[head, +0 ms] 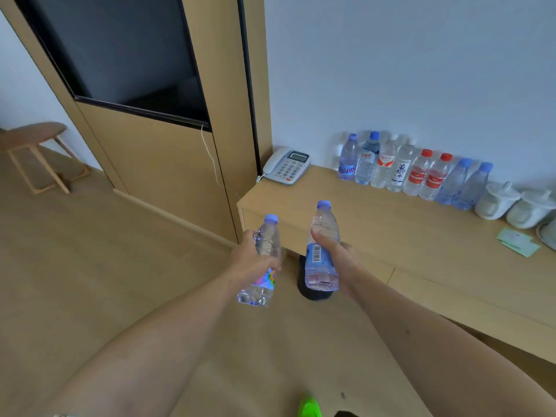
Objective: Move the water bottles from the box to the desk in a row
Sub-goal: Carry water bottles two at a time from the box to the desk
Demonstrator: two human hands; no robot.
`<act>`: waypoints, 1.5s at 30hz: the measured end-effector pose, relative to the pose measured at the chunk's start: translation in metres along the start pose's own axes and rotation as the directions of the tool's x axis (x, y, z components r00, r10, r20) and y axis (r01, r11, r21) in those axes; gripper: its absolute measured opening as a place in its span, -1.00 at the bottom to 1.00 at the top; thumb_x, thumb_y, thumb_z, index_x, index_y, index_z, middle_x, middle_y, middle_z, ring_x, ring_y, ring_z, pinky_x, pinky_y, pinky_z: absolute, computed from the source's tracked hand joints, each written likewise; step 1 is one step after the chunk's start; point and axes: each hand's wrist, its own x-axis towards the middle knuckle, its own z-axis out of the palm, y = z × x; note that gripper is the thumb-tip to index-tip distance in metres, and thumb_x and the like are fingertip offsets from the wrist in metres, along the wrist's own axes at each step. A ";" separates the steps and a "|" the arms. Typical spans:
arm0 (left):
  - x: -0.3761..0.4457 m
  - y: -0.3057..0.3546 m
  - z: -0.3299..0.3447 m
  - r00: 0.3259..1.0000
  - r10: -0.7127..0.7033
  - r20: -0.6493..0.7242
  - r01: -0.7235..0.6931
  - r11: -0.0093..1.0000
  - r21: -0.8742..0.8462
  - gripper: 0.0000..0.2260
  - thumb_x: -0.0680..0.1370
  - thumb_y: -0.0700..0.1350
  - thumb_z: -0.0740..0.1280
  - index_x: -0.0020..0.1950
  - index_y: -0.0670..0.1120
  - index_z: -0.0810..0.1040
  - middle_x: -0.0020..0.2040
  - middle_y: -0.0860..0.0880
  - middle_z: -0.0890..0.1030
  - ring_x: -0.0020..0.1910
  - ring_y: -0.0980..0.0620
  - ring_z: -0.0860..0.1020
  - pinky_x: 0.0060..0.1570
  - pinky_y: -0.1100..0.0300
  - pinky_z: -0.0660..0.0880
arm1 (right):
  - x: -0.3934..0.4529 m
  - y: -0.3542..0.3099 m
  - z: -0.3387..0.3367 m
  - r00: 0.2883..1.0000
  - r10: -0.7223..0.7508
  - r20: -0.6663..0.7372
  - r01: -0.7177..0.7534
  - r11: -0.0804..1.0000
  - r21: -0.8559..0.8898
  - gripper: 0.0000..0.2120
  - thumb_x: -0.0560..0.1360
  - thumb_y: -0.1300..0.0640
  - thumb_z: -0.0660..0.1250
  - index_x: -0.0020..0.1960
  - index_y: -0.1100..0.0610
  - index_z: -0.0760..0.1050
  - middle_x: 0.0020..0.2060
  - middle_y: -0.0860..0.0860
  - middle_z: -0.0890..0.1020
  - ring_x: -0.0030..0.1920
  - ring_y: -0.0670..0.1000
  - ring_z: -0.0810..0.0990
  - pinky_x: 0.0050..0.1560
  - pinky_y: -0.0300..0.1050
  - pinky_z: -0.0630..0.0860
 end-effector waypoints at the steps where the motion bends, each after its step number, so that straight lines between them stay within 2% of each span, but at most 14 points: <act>1: 0.017 0.010 0.000 1.000 0.000 -0.010 0.000 1.000 0.011 -0.25 0.05 -0.01 0.54 0.18 0.15 0.33 -0.01 0.06 0.60 -0.08 0.02 0.61 -0.19 0.12 0.55 | 0.015 -0.012 -0.001 1.000 -0.007 0.013 0.007 1.000 -0.003 -0.39 0.35 -0.21 0.59 0.16 0.21 0.54 -0.22 0.15 0.70 -0.31 0.13 0.71 -0.35 -0.06 0.63; 6: 0.095 0.050 0.012 0.999 -0.028 -0.029 0.028 1.000 0.007 -0.25 0.07 -0.04 0.54 0.19 0.14 0.30 0.01 0.02 0.62 -0.07 -0.06 0.64 -0.07 -0.02 0.64 | 0.084 -0.063 -0.005 0.998 -0.040 0.053 0.041 0.999 -0.017 -0.27 0.22 -0.16 0.64 0.21 0.23 0.53 -0.15 0.16 0.70 -0.26 0.13 0.71 -0.27 -0.04 0.64; 9: 0.132 0.068 0.023 1.000 -0.016 0.016 0.014 0.995 0.099 -0.24 0.09 -0.04 0.53 0.20 0.13 0.26 0.00 0.03 0.59 -0.10 -0.01 0.61 -0.24 0.12 0.57 | 0.123 -0.076 -0.010 0.999 -0.028 0.033 0.029 0.999 -0.035 -0.36 0.27 0.07 0.69 0.23 0.26 0.52 -0.17 0.18 0.69 -0.29 0.13 0.69 -0.32 -0.06 0.61; 11: 0.160 0.080 0.030 0.999 0.000 0.051 -0.007 0.989 0.151 -0.21 0.10 -0.06 0.53 0.25 0.14 0.26 0.00 0.03 0.58 -0.10 -0.01 0.61 -0.27 0.13 0.57 | 0.148 -0.082 -0.015 1.000 -0.017 -0.013 0.017 0.998 -0.061 -0.37 0.25 0.14 0.68 0.21 0.23 0.49 -0.15 0.19 0.69 -0.30 0.11 0.70 -0.33 -0.05 0.61; 15: 0.222 0.097 0.045 0.994 0.036 0.101 -0.056 0.978 0.201 -0.19 0.10 -0.10 0.58 0.26 0.10 0.27 -0.01 0.00 0.59 -0.08 -0.05 0.61 -0.15 0.02 0.65 | 0.200 -0.094 -0.026 0.991 -0.001 -0.130 -0.002 1.000 -0.024 -0.38 0.26 0.24 0.66 0.18 0.17 0.39 -0.14 0.13 0.63 -0.38 0.01 0.69 -0.41 -0.08 0.59; 17: 0.255 0.104 0.050 0.989 0.055 0.135 -0.085 0.970 0.229 -0.19 0.08 -0.09 0.58 0.25 0.09 0.29 -0.02 0.00 0.60 -0.08 -0.05 0.61 -0.12 0.00 0.65 | 0.227 -0.101 -0.029 0.983 -0.011 -0.184 0.005 1.000 -0.031 -0.37 0.26 0.28 0.65 0.19 0.17 0.38 -0.08 0.12 0.62 -0.35 -0.01 0.70 -0.42 -0.13 0.58; 22: 0.341 0.118 0.064 0.965 0.086 0.247 -0.151 0.954 0.260 -0.21 0.08 -0.11 0.62 0.19 0.09 0.28 -0.08 0.05 0.56 -0.12 0.04 0.56 -0.23 0.13 0.55 | 0.291 -0.121 -0.026 0.957 -0.052 -0.284 0.047 0.999 -0.026 -0.30 0.24 0.30 0.66 0.25 0.11 0.37 -0.06 0.06 0.65 -0.38 -0.09 0.70 -0.47 -0.24 0.54; 25: 0.386 0.127 0.072 0.940 0.114 0.322 -0.206 0.941 0.267 -0.21 0.10 -0.12 0.65 0.20 0.07 0.31 -0.06 0.08 0.54 -0.05 0.01 0.56 -0.06 0.04 0.61 | 0.322 -0.131 -0.018 0.938 -0.068 -0.340 0.077 0.997 0.013 -0.28 0.24 0.28 0.67 0.24 0.02 0.37 -0.06 0.03 0.67 -0.31 -0.11 0.72 -0.42 -0.24 0.57; 28: 0.428 0.134 0.080 0.910 0.142 0.391 -0.247 0.940 0.234 -0.26 0.16 -0.07 0.66 0.21 0.03 0.34 0.00 0.04 0.57 0.03 -0.09 0.58 0.06 -0.02 0.59 | 0.349 -0.139 -0.013 0.911 -0.064 -0.407 0.079 0.997 0.020 -0.30 0.23 0.30 0.67 0.22 0.04 0.39 -0.05 0.05 0.67 -0.27 -0.09 0.72 -0.36 -0.21 0.58; 31: 0.461 0.146 0.086 0.895 0.146 0.421 -0.235 0.958 0.166 -0.34 0.22 0.03 0.62 0.20 0.05 0.36 0.09 0.02 0.60 0.09 -0.07 0.58 0.15 -0.02 0.55 | 0.368 -0.148 -0.012 0.892 -0.082 -0.444 0.087 0.996 -0.008 -0.25 0.06 0.27 0.67 0.15 0.05 0.42 -0.04 0.07 0.68 -0.23 -0.09 0.70 -0.31 -0.23 0.58; 33: 0.478 0.156 0.089 0.894 0.141 0.426 -0.211 0.970 0.122 -0.32 0.18 0.08 0.59 0.21 0.08 0.37 0.12 0.04 0.62 0.10 -0.02 0.59 0.20 -0.02 0.54 | 0.378 -0.152 -0.013 0.888 -0.085 -0.453 0.083 0.996 -0.025 -0.25 0.01 0.28 0.65 0.13 0.06 0.43 -0.06 0.04 0.67 -0.19 -0.07 0.69 -0.25 -0.21 0.57; 38: 0.509 0.177 0.104 0.899 0.163 0.407 -0.213 0.973 0.082 -0.30 0.14 0.08 0.57 0.22 0.03 0.40 0.10 0.04 0.62 0.06 -0.02 0.63 0.15 -0.05 0.57 | 0.406 -0.157 -0.023 0.906 -0.085 -0.415 0.065 0.996 -0.061 -0.28 0.13 0.40 0.66 0.22 0.18 0.48 0.00 0.09 0.69 -0.02 0.09 0.71 -0.05 -0.05 0.63; 42: 0.527 0.201 0.118 0.924 0.180 0.338 -0.242 0.959 0.151 -0.32 0.15 0.13 0.55 0.15 -0.05 0.37 0.02 0.04 0.54 0.03 -0.05 0.59 0.06 0.01 0.56 | 0.425 -0.166 -0.037 0.929 -0.137 -0.344 0.087 0.984 -0.156 -0.35 0.10 0.33 0.63 0.15 0.12 0.54 -0.05 0.05 0.72 -0.07 0.02 0.72 -0.19 -0.19 0.61; 45: 0.541 0.217 0.129 0.928 0.188 0.321 -0.256 0.948 0.187 -0.37 0.22 0.10 0.59 0.12 -0.07 0.36 -0.02 0.04 0.54 0.01 -0.06 0.58 0.05 0.00 0.56 | 0.439 -0.172 -0.045 0.951 -0.142 -0.274 0.086 0.975 -0.206 -0.32 0.13 0.35 0.64 0.19 0.03 0.53 0.03 0.00 0.72 0.02 -0.06 0.72 -0.12 -0.21 0.63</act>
